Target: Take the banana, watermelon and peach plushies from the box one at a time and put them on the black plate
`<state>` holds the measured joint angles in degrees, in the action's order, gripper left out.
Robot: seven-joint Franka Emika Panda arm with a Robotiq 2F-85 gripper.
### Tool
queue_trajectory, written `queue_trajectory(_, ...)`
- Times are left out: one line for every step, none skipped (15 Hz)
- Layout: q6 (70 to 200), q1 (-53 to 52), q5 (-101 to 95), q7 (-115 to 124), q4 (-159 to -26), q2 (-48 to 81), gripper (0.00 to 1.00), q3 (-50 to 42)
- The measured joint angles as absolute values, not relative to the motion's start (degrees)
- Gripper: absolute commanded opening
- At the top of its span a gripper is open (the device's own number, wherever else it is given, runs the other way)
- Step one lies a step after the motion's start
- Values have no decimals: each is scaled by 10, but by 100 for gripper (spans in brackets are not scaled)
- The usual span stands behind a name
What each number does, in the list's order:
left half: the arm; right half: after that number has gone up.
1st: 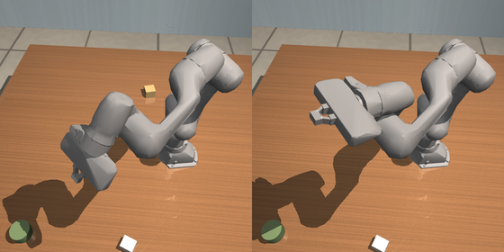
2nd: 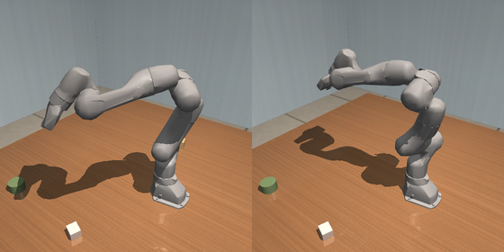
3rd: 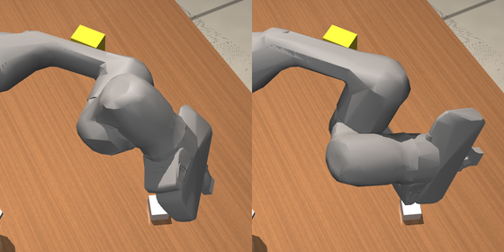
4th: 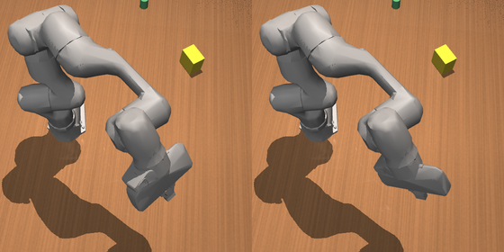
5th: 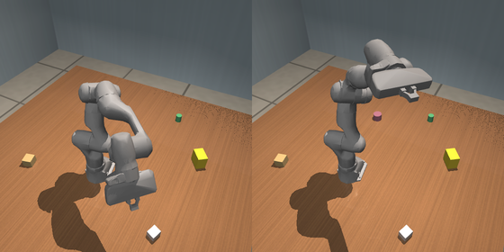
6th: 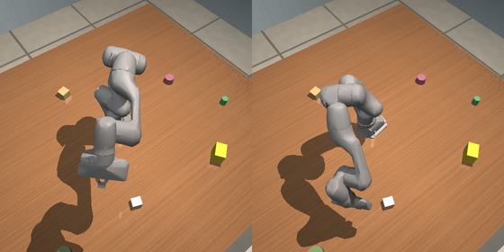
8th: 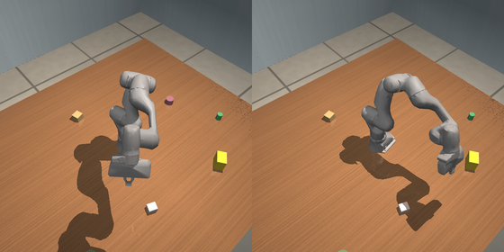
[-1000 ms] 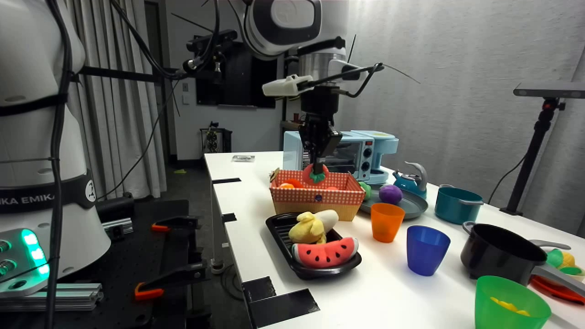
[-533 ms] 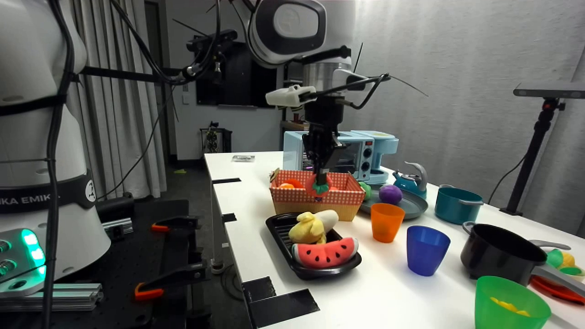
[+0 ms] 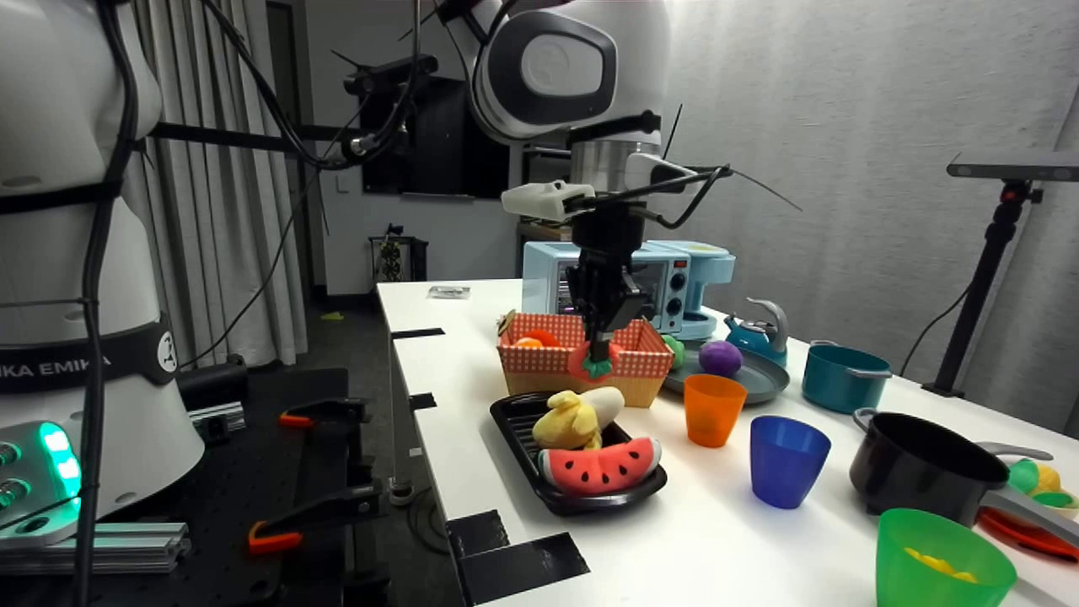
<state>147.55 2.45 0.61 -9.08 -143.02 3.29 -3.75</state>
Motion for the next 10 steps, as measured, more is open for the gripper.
queue_trajectory(1476, 25, 6, -91, -1425, 38, 3, -38)
queue_trajectory(1476, 25, 6, -91, -1421, 43, 35, -38)
queue_trajectory(1476, 25, 6, -91, -1416, 48, 36, -38)
queue_trajectory(1476, 25, 6, -91, -1412, 51, 43, -38)
queue_trajectory(1476, 26, 6, -90, -1409, 55, 50, -38)
queue_trajectory(1476, 26, 6, -90, -1405, 58, 58, -38)
queue_trajectory(1476, 26, 6, -90, -1403, 60, 65, -38)
queue_trajectory(1476, 26, 6, -90, -1401, 62, 74, -38)
queue_trajectory(1476, 26, 6, -90, -1399, 64, 81, -38)
queue_trajectory(1476, 27, 6, -89, -1398, 65, 87, -38)
